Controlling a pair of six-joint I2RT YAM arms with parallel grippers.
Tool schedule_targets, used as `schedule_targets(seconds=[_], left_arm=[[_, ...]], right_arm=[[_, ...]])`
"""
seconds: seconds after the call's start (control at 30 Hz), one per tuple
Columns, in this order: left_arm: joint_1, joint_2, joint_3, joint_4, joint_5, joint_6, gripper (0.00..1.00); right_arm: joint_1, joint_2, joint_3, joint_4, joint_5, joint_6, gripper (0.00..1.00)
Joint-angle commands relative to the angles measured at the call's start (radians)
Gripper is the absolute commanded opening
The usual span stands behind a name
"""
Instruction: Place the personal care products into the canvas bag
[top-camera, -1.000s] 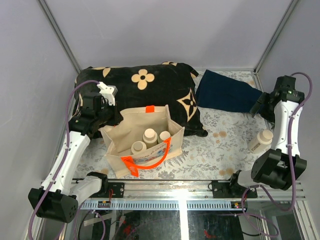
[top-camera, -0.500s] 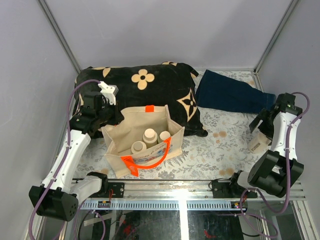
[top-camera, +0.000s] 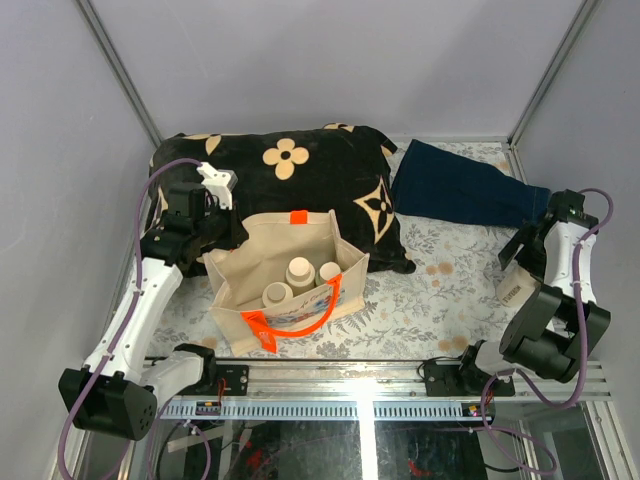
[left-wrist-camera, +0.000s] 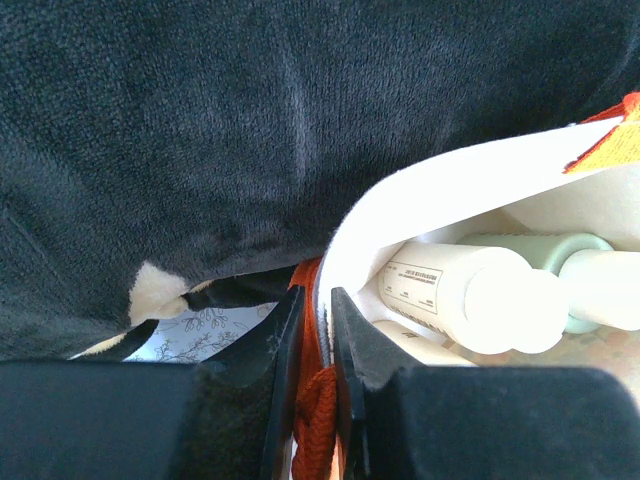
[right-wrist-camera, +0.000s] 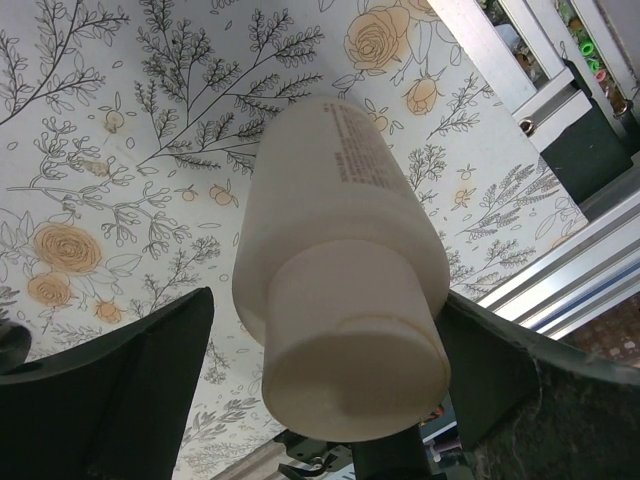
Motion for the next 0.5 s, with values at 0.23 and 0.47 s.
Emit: schedule_targets(seconds=[0.23,0.47], left_arm=[[0.003,0.016,-0.011,0.023,0.012,0.006,0.14],[0.004,0.023,-0.006,0.022,0.015,0.009,0.14]], right_arm=[[-0.007,0.04,-0.001,0.046,-0.008,-0.007,0.66],[-0.007,0.038,0.015,0.036,-0.001,-0.008,0.09]])
